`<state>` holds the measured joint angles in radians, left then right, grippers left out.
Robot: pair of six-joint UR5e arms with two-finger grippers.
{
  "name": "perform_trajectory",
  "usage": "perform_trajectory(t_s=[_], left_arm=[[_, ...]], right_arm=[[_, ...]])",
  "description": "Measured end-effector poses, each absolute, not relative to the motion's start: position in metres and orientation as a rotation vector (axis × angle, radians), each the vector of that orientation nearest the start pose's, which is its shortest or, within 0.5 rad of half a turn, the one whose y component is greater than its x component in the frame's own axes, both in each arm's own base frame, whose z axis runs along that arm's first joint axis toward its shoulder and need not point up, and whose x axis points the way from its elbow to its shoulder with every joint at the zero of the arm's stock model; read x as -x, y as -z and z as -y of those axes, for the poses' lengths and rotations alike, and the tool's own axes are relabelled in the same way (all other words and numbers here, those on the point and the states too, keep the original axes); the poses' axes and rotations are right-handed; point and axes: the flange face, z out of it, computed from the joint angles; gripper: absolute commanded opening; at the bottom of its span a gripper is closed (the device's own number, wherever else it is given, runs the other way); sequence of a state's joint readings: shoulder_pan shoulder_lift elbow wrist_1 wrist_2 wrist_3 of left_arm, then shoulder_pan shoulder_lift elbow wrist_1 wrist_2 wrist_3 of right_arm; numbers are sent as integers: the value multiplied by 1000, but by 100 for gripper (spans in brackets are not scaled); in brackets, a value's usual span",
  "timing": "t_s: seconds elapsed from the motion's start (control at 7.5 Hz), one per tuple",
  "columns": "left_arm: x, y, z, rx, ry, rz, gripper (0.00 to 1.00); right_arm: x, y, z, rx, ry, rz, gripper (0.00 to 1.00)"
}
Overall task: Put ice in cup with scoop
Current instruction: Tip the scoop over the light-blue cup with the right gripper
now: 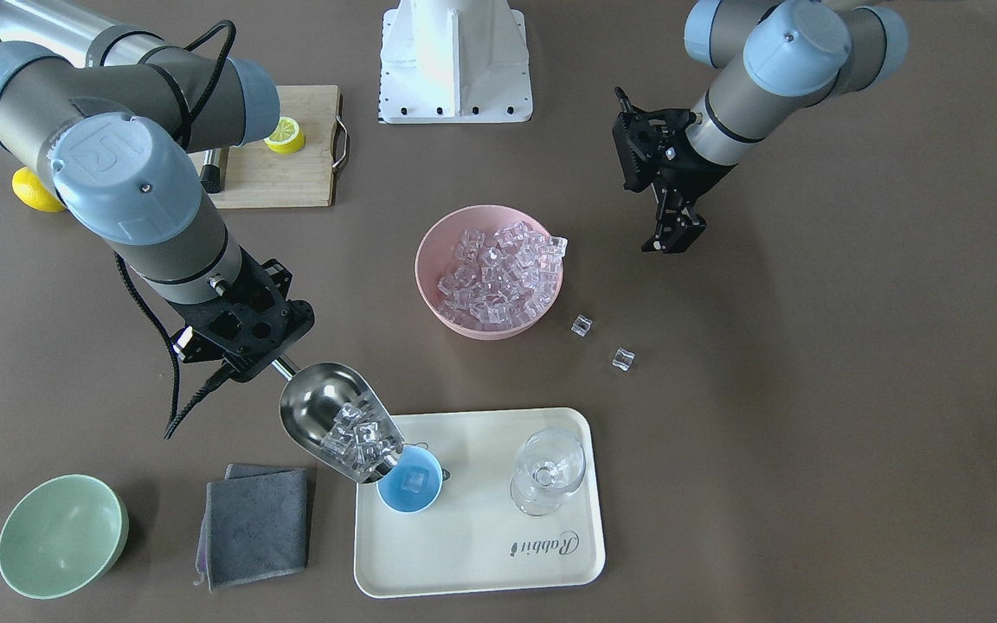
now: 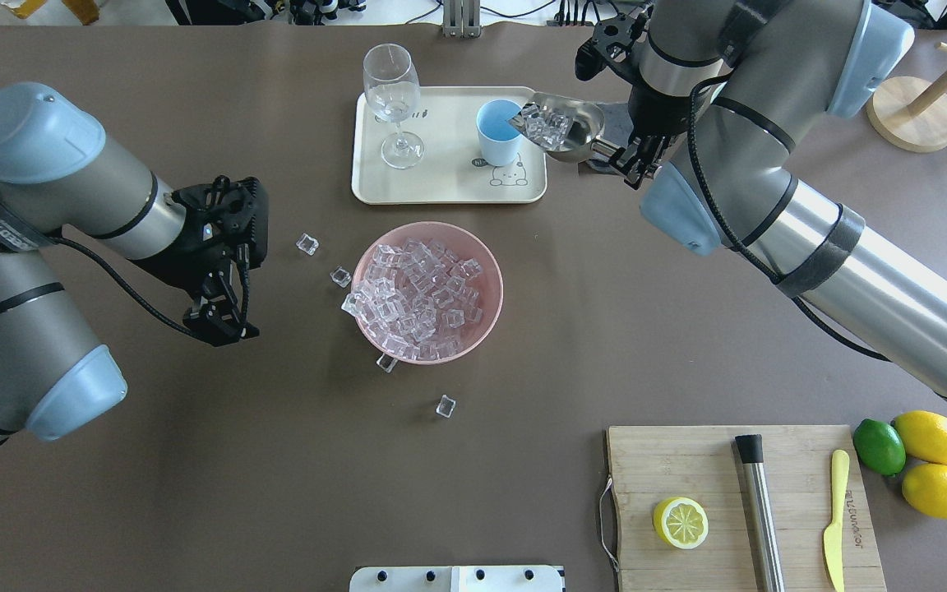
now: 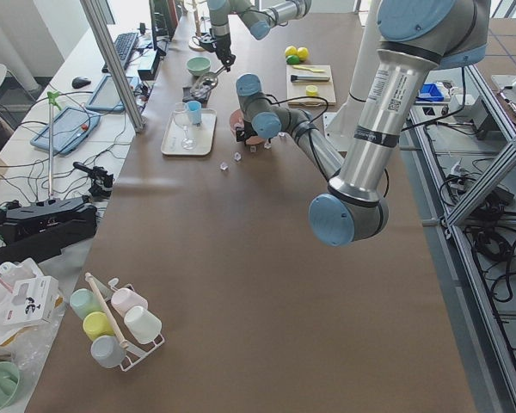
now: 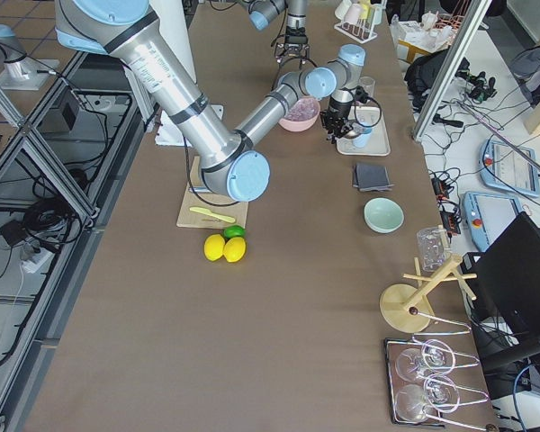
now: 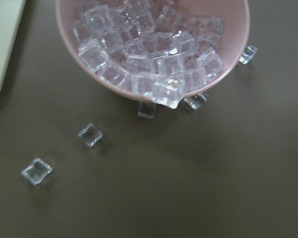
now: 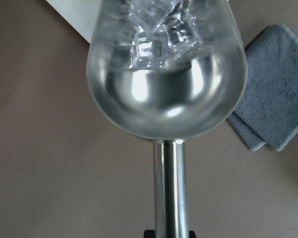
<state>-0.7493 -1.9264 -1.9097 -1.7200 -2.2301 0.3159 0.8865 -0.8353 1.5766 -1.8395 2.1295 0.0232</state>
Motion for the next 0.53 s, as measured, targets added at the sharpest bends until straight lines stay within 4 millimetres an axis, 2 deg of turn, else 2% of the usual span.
perform_trajectory(t_s=[0.27, 0.53], left_arm=[[-310, -312, 473, -594, -1199, -887, 99], [-252, -353, 495, -520, -1081, -924, 99]], right_arm=[[385, -226, 596, -217, 810, 647, 0], [388, -219, 598, -202, 850, 611, 0]])
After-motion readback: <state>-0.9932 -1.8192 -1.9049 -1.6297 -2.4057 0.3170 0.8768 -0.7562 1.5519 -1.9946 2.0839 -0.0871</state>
